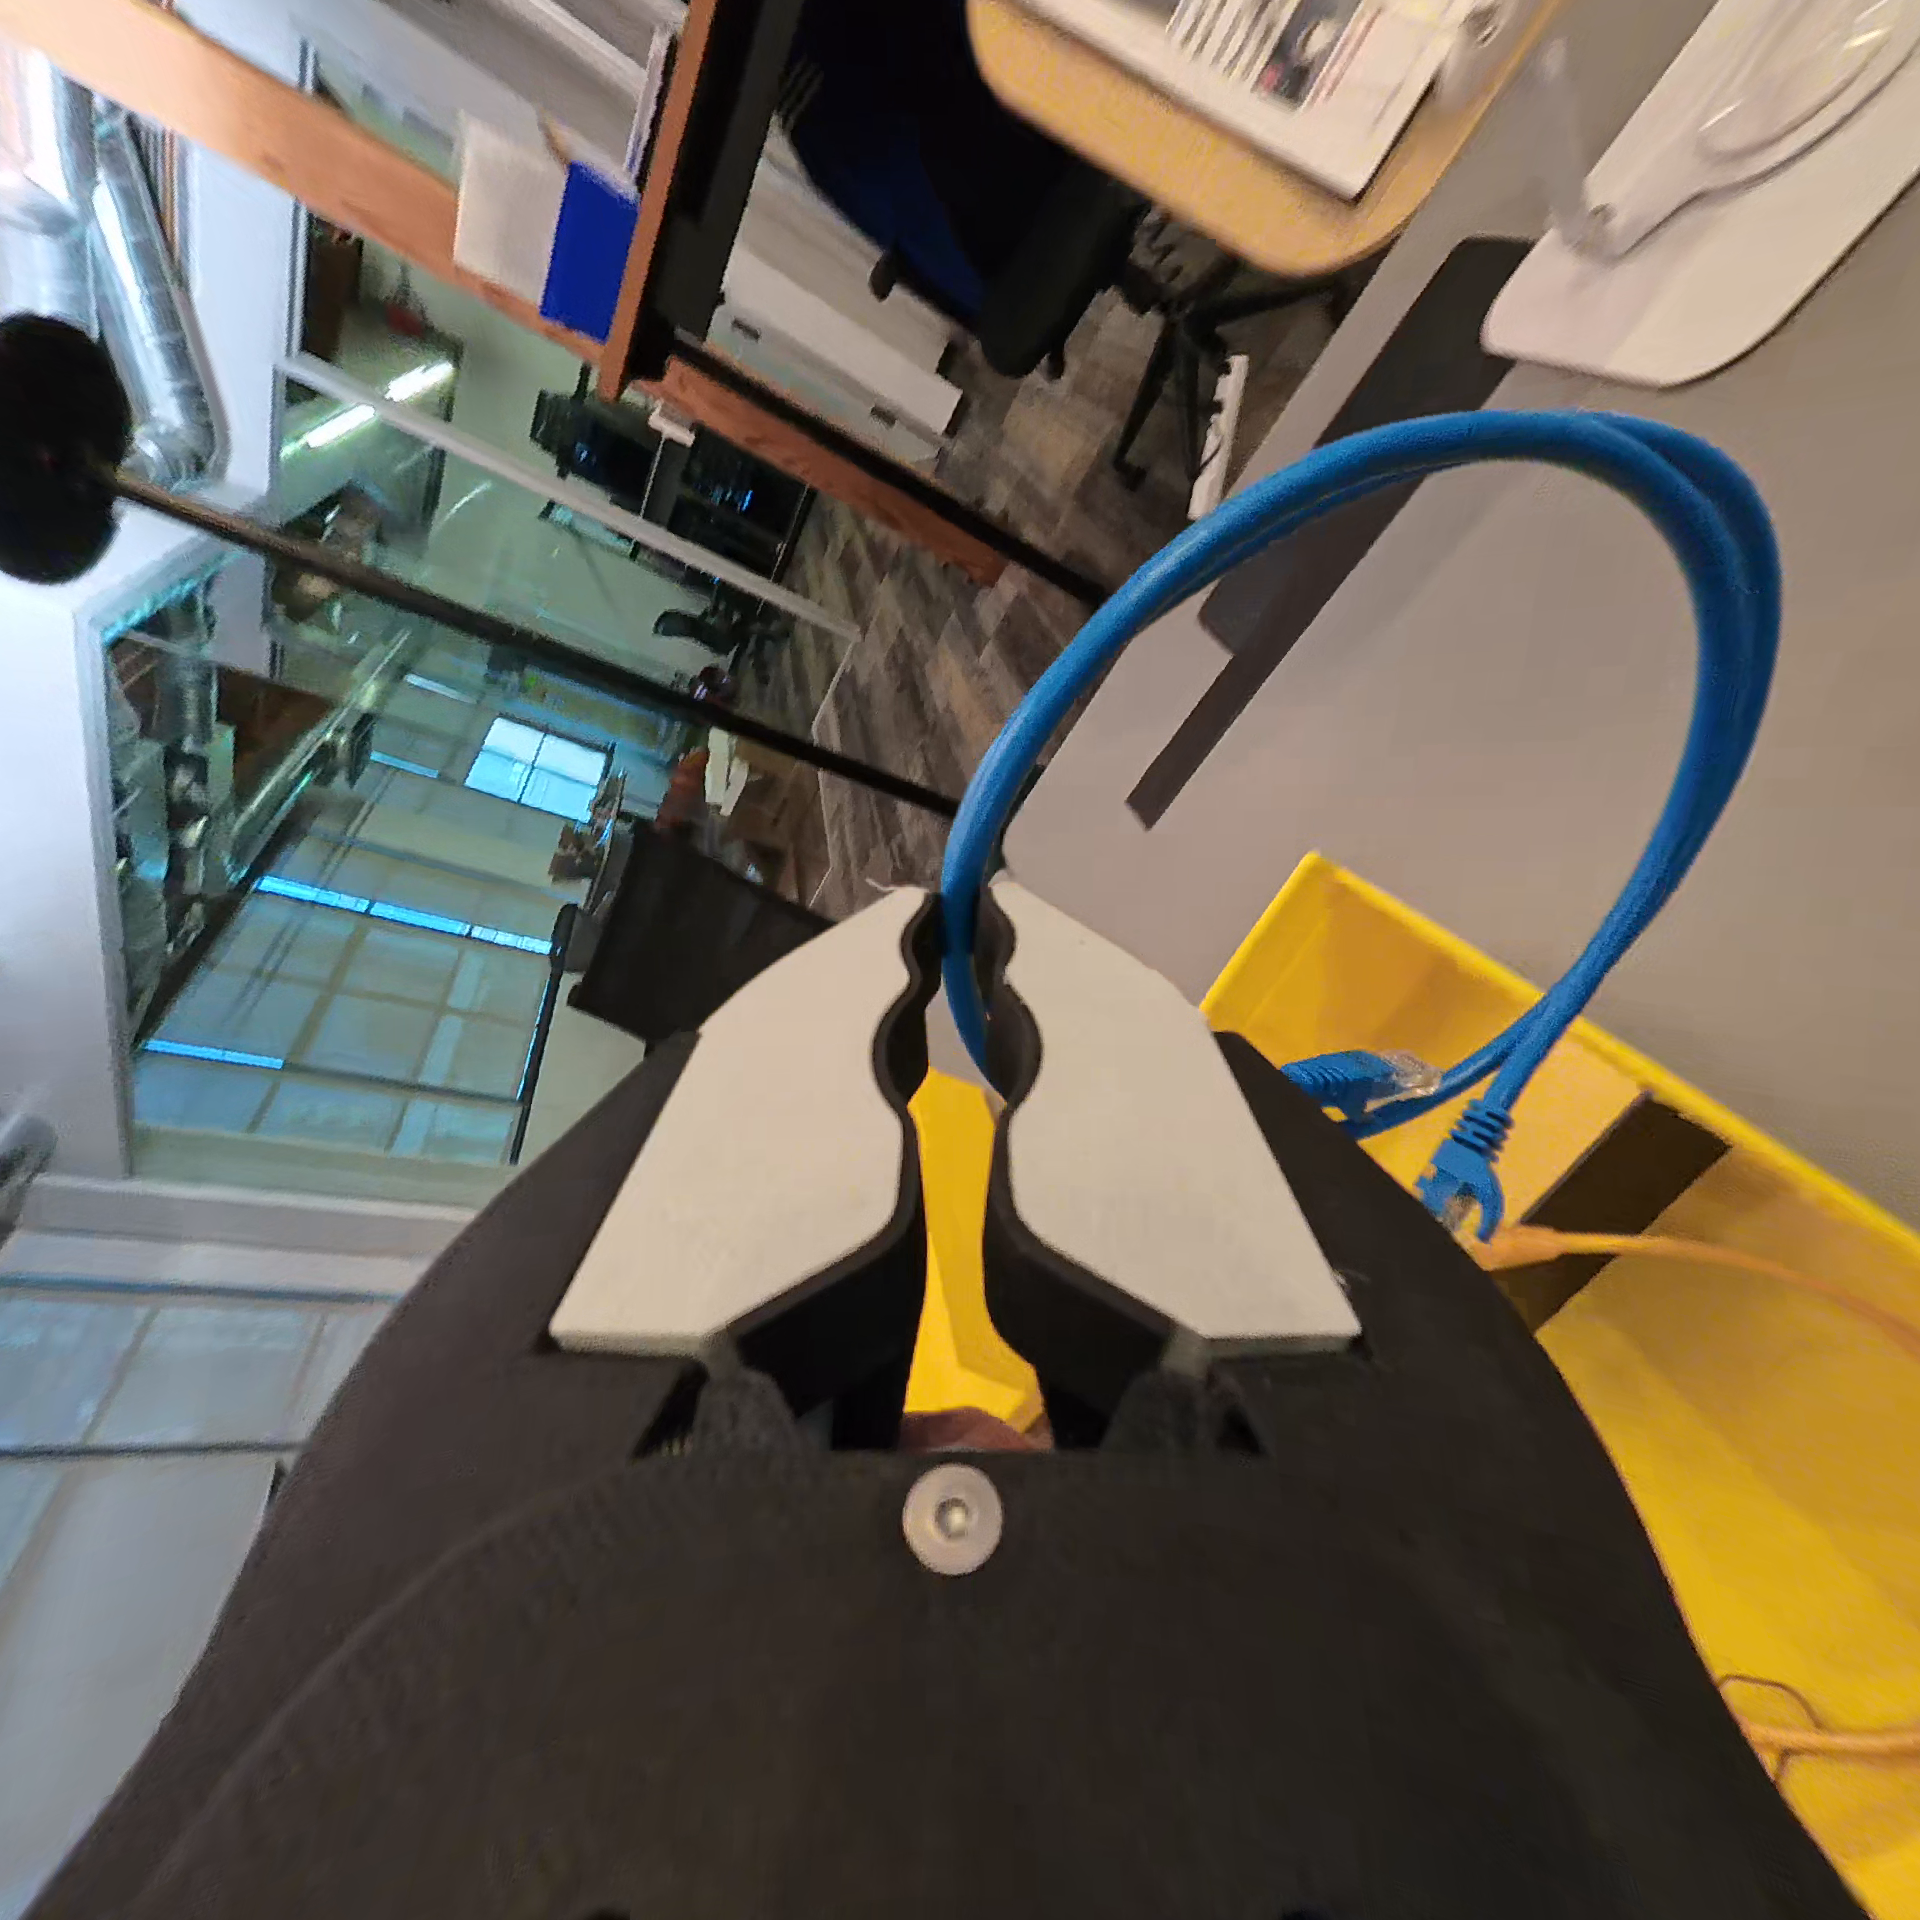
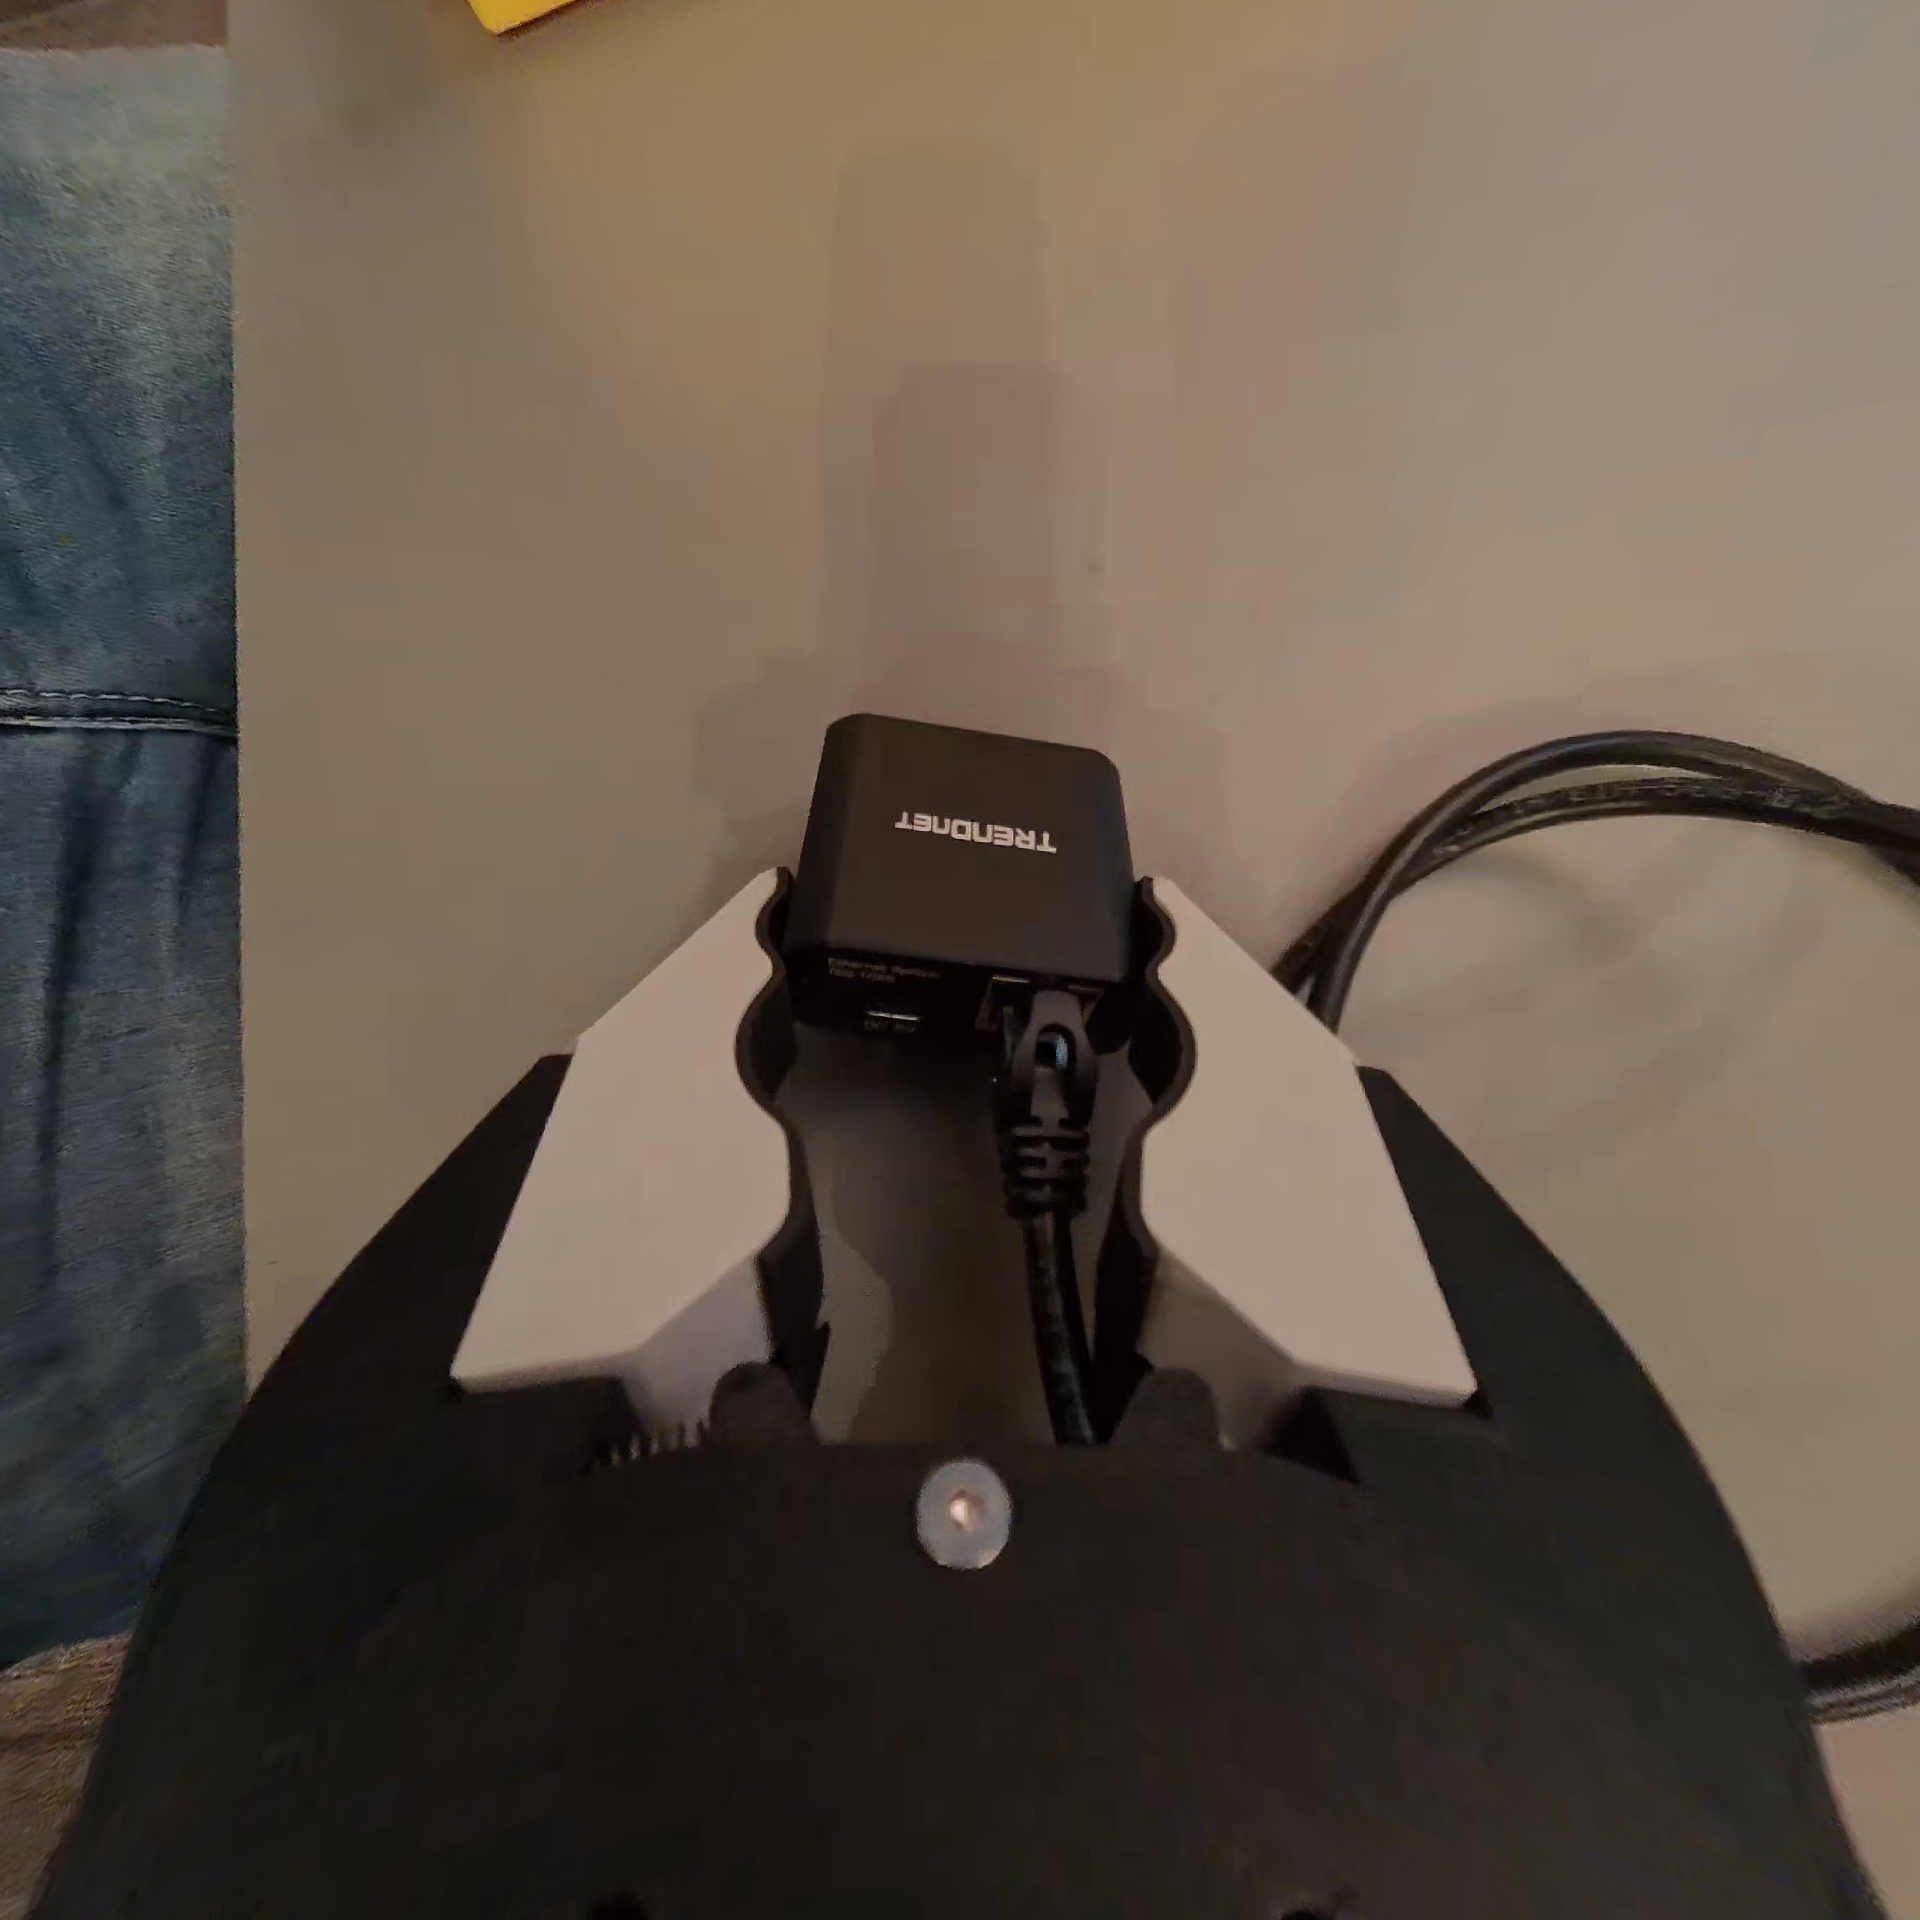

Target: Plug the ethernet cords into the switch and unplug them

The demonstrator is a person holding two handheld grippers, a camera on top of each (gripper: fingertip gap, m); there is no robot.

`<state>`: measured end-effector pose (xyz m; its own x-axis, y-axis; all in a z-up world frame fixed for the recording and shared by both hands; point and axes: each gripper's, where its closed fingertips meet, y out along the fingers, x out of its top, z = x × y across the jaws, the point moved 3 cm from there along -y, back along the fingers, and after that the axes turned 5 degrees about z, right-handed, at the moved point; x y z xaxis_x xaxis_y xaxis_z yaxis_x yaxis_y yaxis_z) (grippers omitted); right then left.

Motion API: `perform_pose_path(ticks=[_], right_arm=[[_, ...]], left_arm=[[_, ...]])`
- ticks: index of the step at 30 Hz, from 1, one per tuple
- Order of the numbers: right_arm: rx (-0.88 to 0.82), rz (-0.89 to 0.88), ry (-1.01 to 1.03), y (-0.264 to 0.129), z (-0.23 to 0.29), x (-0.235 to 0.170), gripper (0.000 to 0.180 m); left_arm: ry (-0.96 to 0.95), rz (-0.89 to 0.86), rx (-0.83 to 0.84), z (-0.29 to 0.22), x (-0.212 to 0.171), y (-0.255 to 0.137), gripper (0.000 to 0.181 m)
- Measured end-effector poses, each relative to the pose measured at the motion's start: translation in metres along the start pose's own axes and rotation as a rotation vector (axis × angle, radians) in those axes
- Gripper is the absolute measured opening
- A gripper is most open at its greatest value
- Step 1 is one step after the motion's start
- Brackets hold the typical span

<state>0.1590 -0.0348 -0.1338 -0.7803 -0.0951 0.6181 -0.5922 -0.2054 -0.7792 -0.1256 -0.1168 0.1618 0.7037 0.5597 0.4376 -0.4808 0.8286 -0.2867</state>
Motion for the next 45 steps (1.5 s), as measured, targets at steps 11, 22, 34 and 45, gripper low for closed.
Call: perform_pose_path(ticks=[11, 22, 34, 45], right_arm=[[0.079, -0.019, 0.143, -0.015, 0.018, -0.010, 0.125], [0.239, -0.284, 0.296, -0.057, 0.036, 0.005, 0.123], [0.047, -0.330, 0.034, -0.067, 0.015, 0.082, 0.016], [0.014, -0.682, 0.153, -0.101, -0.011, 0.083, 0.000]], left_arm=[[0.194, -0.118, -0.216, -0.082, 0.078, 0.019, 0.006], [0.434, -0.167, -0.345, -0.154, 0.118, 0.037, 0.006], [0.696, -0.372, -0.407, -0.209, 0.171, 0.002, 0.007], [0.112, -0.154, -0.536, -0.185, 0.142, 0.011, 0.062]])
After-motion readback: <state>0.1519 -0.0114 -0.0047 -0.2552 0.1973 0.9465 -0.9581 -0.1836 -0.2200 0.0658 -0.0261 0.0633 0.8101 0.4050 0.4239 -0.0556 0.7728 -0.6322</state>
